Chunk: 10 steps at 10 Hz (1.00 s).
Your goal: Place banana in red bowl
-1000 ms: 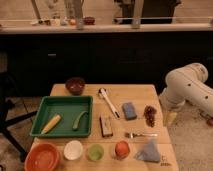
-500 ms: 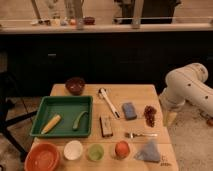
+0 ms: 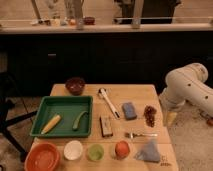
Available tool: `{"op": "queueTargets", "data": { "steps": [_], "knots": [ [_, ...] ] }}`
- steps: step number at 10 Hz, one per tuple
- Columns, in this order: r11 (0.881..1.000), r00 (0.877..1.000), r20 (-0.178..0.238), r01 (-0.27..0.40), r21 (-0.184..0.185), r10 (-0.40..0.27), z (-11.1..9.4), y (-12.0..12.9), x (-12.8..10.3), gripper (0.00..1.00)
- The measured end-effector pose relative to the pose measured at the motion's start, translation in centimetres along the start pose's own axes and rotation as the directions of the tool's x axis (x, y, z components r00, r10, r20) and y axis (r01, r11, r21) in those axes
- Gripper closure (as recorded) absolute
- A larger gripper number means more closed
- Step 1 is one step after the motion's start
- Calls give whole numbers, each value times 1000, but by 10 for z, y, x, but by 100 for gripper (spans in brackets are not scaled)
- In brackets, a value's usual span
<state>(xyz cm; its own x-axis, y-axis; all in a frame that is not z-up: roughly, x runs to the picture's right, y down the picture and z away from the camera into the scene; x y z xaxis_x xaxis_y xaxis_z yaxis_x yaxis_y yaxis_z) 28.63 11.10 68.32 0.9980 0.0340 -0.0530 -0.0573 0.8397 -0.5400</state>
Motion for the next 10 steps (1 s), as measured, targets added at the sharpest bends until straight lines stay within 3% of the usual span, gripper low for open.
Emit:
{"op": "queueTargets", "data": {
  "steps": [2, 5, 9, 10],
  "knots": [
    [1000, 1000, 12, 24, 10, -24, 0, -2, -3, 20],
    [991, 990, 60, 130, 22, -131, 2, -5, -46, 20],
    [953, 946, 116, 299, 53, -303, 3, -18, -130, 20],
    [937, 928, 129, 345, 60, -350, 4, -23, -153, 20]
  ]
}}
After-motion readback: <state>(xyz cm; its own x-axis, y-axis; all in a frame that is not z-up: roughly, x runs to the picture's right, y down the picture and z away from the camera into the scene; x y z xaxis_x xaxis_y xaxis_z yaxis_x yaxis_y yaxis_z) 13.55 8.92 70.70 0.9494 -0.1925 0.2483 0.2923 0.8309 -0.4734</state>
